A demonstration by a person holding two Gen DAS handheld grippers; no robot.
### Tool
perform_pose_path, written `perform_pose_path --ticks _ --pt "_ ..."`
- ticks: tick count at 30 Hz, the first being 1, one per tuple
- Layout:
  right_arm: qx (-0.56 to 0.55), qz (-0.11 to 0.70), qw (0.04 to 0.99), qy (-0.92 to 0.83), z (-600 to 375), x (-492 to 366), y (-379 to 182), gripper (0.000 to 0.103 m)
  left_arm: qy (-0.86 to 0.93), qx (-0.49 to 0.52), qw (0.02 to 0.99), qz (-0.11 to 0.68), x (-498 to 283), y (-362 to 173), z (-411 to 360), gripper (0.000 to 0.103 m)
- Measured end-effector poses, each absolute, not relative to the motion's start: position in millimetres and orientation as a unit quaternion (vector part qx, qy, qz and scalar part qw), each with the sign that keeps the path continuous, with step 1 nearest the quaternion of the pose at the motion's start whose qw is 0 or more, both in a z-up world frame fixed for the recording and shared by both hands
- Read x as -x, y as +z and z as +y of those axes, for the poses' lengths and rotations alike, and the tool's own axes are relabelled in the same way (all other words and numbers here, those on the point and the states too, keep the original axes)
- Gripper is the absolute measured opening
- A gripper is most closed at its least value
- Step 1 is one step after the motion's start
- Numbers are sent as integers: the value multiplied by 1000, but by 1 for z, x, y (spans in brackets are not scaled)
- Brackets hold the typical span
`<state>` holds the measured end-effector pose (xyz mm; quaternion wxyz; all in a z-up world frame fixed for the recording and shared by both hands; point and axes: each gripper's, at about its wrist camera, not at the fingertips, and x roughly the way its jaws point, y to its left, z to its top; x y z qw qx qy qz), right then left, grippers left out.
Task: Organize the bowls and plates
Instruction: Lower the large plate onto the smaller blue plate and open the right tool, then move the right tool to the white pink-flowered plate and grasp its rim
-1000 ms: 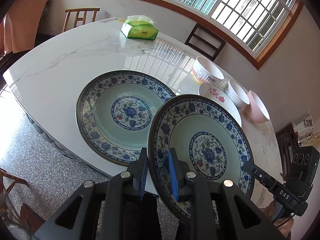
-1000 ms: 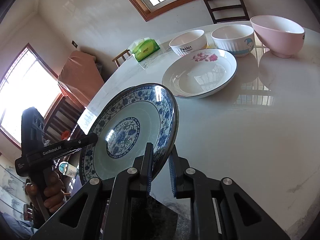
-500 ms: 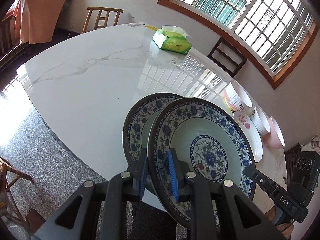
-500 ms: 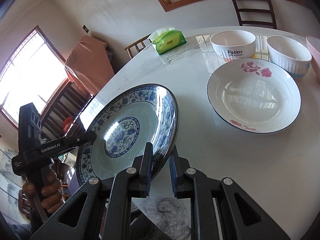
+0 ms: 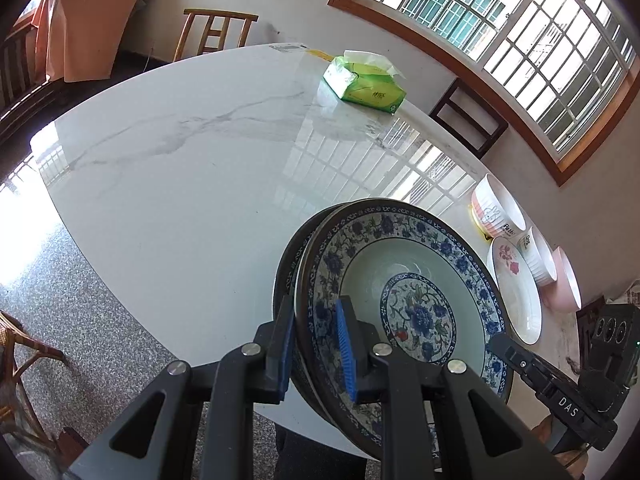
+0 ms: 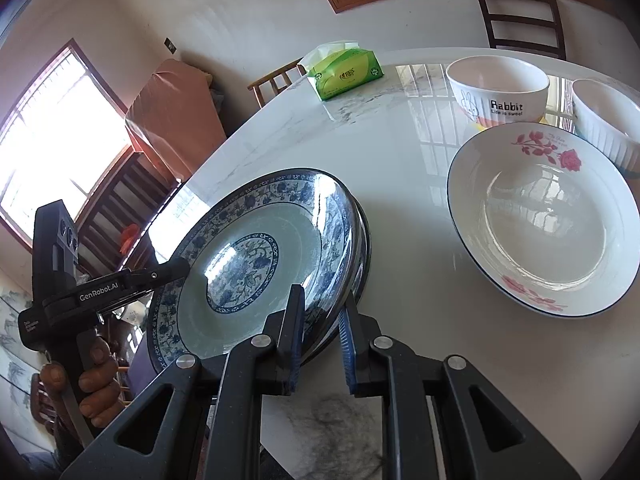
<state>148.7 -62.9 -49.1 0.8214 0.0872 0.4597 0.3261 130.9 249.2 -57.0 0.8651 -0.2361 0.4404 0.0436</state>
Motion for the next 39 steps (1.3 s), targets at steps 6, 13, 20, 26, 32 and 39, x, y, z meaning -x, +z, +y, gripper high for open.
perform_pose_path --ticks 6,13,20,26,32,39 --pt "-80 462 823 320 -58 -149 -52 18 45 237 863 444 -134 -62 253 20" --pt "-81 468 821 316 -54 -151 -54 18 44 239 861 448 -137 -66 255 20" --pt "-82 467 822 315 -52 -152 -53 18 43 241 860 447 -137 -66 257 20" --pt "-82 467 822 317 -52 -152 -54 18 60 234 862 446 -135 -66 258 21" --pt "-57 459 829 313 -45 -151 -55 17 70 212 879 422 -129 -54 256 24" --pt "-27 446 840 308 -36 -148 -53 21 51 209 880 423 -120 -50 242 25"
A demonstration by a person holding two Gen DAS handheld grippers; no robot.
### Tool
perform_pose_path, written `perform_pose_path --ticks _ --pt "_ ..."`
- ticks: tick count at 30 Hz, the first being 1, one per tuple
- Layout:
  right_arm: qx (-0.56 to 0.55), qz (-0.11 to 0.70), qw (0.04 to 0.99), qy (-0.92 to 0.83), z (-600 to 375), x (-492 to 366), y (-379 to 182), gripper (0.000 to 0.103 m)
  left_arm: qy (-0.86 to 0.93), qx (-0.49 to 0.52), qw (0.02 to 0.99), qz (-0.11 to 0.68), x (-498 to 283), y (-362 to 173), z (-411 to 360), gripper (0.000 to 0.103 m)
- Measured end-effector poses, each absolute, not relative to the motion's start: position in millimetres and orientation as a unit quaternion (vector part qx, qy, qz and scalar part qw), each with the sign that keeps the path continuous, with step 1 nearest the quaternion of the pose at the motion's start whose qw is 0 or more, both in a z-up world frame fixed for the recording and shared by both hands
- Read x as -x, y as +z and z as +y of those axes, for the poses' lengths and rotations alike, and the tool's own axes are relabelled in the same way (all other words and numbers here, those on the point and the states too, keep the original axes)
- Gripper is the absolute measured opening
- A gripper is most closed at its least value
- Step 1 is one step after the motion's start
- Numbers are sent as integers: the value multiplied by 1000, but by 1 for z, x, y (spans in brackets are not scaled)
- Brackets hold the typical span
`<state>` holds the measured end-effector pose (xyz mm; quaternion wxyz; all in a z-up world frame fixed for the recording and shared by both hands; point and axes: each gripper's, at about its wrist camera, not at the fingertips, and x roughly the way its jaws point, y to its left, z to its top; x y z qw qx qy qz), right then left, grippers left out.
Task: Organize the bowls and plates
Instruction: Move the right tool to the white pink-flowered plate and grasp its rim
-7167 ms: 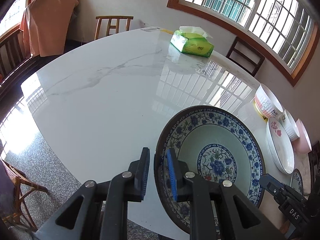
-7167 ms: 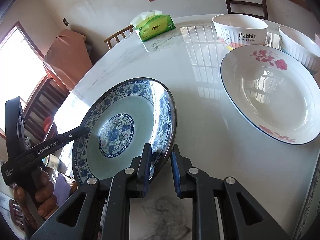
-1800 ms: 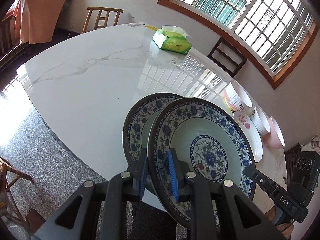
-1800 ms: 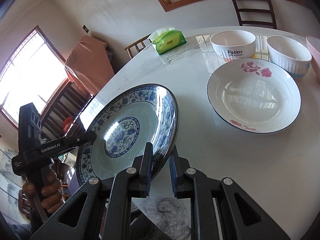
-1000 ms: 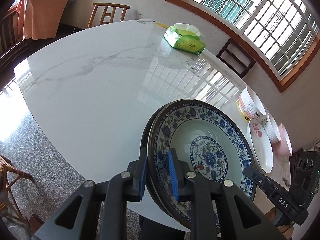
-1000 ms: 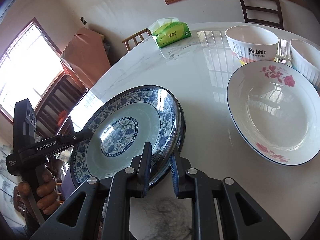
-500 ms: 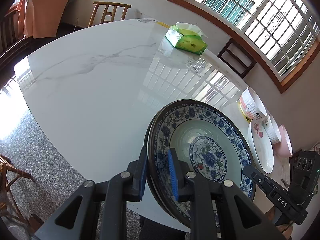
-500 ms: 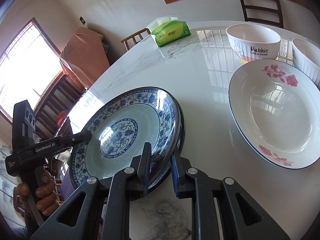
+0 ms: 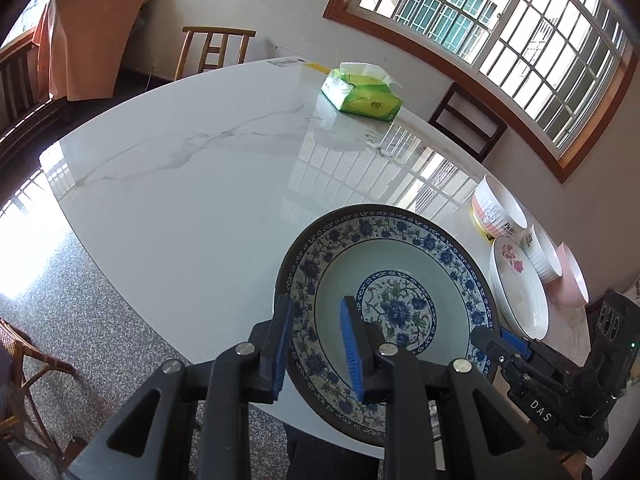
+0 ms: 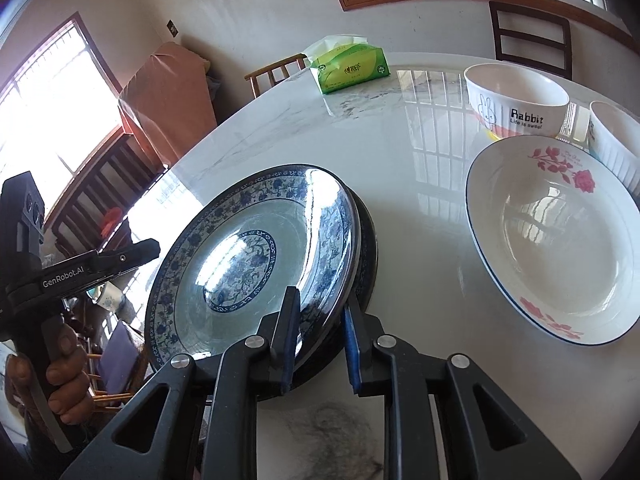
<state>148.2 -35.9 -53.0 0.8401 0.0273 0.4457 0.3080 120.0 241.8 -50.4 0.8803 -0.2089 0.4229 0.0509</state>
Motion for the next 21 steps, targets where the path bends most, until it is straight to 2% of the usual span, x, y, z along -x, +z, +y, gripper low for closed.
perform_pose_path --ticks 2,5,9,10,12,21 --pt "8 428 853 299 -30 -143 -51 24 48 205 882 423 -116 -49 237 25" --pt "50 398 873 276 -28 -136 -46 36 39 200 884 421 -111 -46 227 25" --pt "47 370 892 257 -45 -132 -34 38 6 209 883 421 -105 -41 207 25" --pt "40 367 895 251 -52 -131 -32 40 -2 208 883 421 -105 -40 199 25" --pt "10 371 897 239 -73 -129 -31 48 -15 195 886 421 -107 -37 182 36" --pt "-130 397 891 181 -189 -139 -37 50 -97 170 873 446 -143 -22 106 37"
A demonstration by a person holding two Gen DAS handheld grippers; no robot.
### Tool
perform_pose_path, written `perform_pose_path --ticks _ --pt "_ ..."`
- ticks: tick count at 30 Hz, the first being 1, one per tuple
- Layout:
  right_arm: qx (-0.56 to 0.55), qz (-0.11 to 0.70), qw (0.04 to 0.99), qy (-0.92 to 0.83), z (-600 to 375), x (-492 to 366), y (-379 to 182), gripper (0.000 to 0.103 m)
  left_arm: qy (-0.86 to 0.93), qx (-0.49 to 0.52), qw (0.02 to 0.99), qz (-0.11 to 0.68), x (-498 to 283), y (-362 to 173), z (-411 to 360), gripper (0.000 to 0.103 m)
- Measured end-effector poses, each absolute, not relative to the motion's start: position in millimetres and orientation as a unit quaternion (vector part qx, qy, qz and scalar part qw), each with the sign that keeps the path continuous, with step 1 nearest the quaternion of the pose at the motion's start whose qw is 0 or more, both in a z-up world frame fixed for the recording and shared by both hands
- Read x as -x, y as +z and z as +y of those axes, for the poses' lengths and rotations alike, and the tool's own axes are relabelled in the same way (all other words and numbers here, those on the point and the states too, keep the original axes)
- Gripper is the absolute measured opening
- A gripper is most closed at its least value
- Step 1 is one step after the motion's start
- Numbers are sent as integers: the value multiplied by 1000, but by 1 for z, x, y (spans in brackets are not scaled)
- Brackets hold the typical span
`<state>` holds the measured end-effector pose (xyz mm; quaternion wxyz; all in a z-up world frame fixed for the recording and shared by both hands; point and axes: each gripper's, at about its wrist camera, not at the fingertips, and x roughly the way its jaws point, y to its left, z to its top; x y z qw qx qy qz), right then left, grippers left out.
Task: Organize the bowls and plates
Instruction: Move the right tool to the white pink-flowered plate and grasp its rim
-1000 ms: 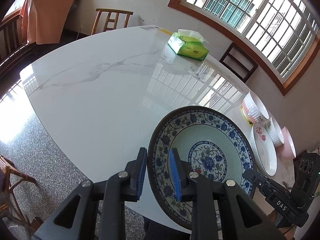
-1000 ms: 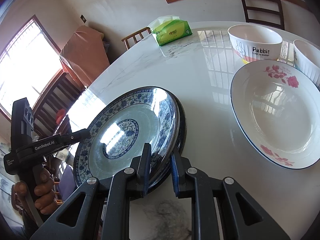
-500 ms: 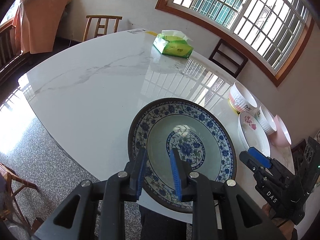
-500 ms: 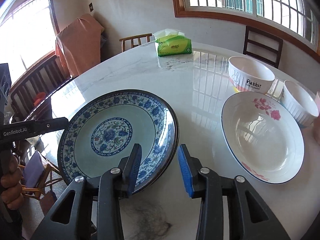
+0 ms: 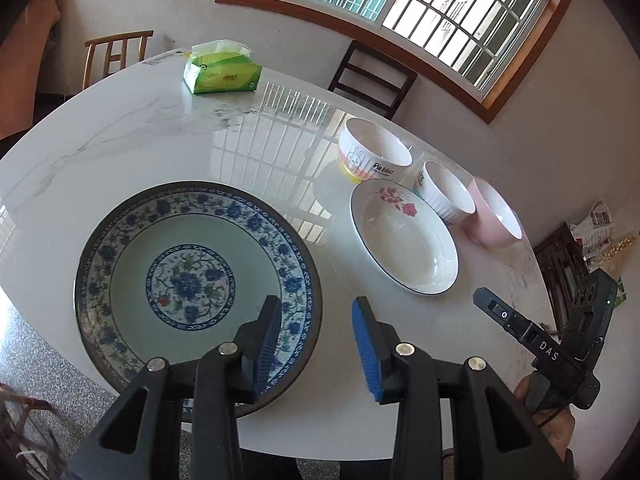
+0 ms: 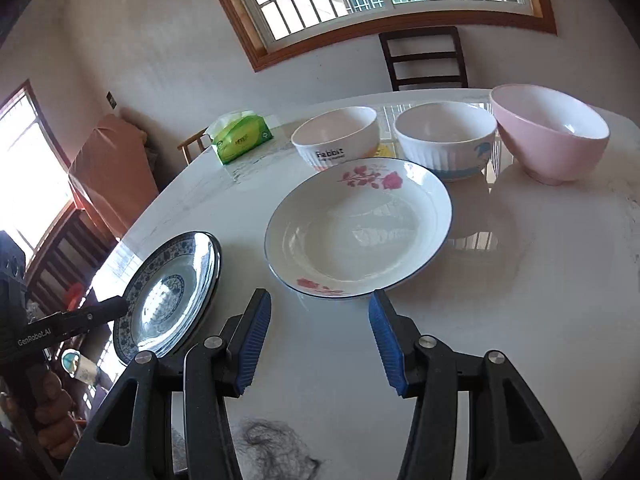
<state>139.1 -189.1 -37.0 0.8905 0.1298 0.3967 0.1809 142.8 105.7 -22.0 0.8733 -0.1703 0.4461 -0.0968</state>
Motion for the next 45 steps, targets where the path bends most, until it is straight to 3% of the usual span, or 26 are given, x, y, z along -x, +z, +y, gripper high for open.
perform_pose_path --ticks 7,23,40,44,45 --pt "-208 397 879 163 -249 -153 -44 50 -115 152 862 470 -188 -19 64 38" --pt "-218 409 872 154 -265 -202 -63 49 -101 160 825 533 -289 -59 43 39" --pt "-209 430 865 156 -258 -233 -76 49 -85 176 805 560 -312 -88 41 39" --pt "-205 439 860 162 -253 -240 -80 43 -79 139 811 563 -315 -88 32 38" --pt "-205 442 858 166 -251 -242 -82 42 -80 127 812 564 -315 -88 29 26"
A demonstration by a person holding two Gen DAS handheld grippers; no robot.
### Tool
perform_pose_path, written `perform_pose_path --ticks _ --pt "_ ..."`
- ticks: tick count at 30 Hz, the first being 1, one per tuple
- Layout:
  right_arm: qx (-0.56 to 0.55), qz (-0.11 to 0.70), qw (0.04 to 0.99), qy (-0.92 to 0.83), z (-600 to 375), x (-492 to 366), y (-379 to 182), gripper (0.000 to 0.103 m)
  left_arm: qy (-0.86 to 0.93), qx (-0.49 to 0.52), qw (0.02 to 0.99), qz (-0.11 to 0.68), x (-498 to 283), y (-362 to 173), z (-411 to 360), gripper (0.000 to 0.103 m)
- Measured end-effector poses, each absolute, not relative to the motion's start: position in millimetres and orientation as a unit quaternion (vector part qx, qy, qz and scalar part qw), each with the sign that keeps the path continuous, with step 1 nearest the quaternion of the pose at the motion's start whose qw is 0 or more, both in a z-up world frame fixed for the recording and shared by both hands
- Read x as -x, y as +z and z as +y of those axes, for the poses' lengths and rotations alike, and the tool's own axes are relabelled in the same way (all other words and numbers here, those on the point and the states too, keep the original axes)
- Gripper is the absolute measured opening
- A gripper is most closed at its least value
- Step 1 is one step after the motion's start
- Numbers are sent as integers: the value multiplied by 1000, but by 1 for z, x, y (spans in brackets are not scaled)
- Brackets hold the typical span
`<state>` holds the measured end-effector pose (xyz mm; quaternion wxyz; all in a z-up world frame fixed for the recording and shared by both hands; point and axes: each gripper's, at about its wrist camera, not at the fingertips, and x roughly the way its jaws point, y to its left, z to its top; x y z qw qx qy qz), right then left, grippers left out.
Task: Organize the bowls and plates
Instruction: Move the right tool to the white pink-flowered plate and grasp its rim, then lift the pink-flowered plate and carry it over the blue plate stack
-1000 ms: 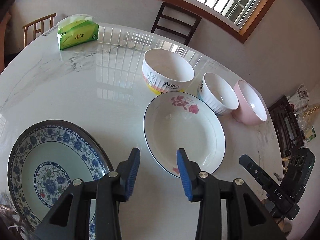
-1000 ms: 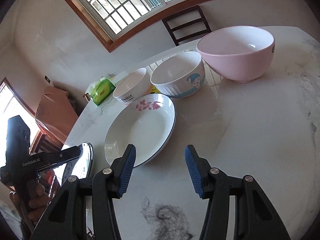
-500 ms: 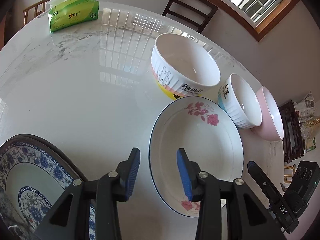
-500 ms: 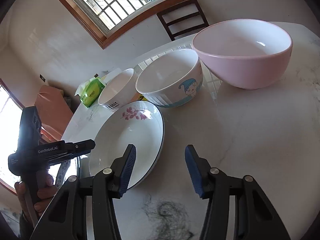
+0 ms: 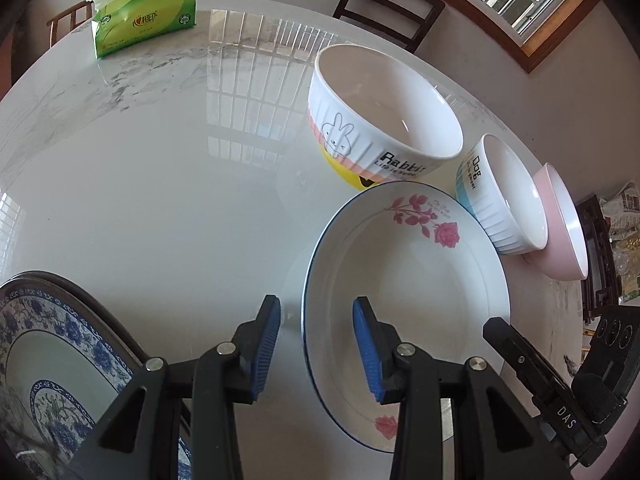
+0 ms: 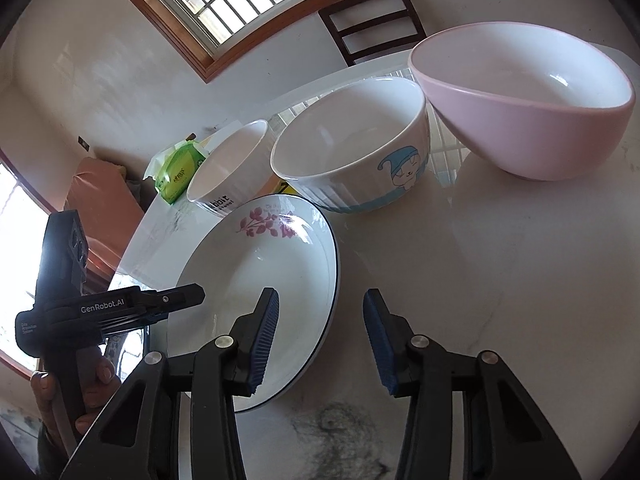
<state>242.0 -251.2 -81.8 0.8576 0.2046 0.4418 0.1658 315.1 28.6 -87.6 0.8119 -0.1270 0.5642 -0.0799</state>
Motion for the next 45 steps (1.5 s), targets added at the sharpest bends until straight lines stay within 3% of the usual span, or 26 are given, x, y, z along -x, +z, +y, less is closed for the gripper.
perform_pose_path --ticks 1,6,25,45 --pt "-209 446 854 169 -250 -244 -84 41 -82 115 811 568 -315 -89 24 20" --pt "-196 461 848 171 -245 -247 -94 14 -65 123 816 561 -309 -89 23 19" --pt "-208 434 856 188 -253 -177 -66 13 -59 132 853 502 -192 -34 26 15" --pt "-141 447 840 275 -143 -126 -47 13 23 180 858 481 -100 -21 151 15"
